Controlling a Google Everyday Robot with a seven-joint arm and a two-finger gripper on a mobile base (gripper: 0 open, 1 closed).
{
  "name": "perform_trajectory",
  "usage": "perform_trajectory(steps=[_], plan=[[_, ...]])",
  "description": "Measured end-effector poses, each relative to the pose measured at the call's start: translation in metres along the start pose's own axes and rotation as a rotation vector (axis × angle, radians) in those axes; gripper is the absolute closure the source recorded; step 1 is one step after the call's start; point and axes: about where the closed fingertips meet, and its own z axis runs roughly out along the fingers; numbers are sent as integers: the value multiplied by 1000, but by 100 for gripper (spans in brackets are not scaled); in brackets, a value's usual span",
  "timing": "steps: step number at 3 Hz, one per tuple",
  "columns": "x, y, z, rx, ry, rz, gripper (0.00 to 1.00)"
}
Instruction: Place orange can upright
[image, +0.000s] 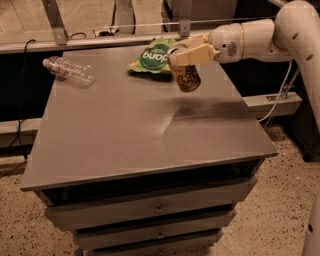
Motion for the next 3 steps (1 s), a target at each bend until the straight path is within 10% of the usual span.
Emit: perform_trajectory(steps=[3], plan=[[22,8,-2,-44,-245,88,100]])
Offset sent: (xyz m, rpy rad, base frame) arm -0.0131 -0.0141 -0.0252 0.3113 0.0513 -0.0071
